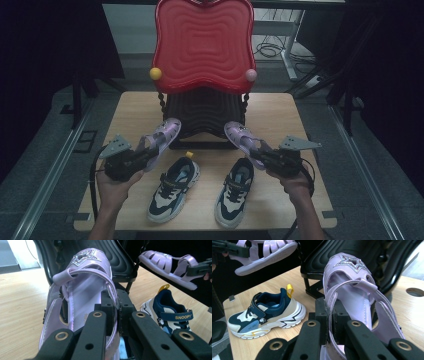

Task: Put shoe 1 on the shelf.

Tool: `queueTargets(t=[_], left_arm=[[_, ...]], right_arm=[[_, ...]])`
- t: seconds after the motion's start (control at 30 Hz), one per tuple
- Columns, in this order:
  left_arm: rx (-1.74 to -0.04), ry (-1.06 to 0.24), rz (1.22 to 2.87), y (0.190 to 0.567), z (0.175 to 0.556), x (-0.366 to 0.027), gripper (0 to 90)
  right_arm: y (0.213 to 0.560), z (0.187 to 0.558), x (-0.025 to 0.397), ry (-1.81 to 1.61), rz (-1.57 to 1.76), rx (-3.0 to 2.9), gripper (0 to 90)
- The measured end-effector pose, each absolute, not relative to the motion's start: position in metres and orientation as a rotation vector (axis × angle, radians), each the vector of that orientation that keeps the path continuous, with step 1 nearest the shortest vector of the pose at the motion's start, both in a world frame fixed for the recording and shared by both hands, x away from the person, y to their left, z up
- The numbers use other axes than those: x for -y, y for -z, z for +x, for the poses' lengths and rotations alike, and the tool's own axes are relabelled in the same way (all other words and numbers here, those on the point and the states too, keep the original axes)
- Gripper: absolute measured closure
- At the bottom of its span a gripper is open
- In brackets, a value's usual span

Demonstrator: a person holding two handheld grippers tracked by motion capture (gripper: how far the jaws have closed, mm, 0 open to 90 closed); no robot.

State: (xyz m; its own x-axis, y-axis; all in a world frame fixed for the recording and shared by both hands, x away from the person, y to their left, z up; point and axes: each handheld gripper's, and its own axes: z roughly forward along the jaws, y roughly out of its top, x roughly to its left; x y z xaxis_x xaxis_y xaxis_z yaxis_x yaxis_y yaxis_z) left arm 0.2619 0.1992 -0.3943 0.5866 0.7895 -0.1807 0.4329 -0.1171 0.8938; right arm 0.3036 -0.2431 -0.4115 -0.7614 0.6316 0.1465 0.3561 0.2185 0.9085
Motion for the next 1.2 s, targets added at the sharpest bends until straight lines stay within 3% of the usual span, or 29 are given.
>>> queueTargets(t=[1.2], left_arm=[[-0.974,-0.422,1.734,0.394,0.307,-0.157,86.3]], right_arm=[[0.408,0.336,0.188,-1.603,0.912,-2.213,84.8]])
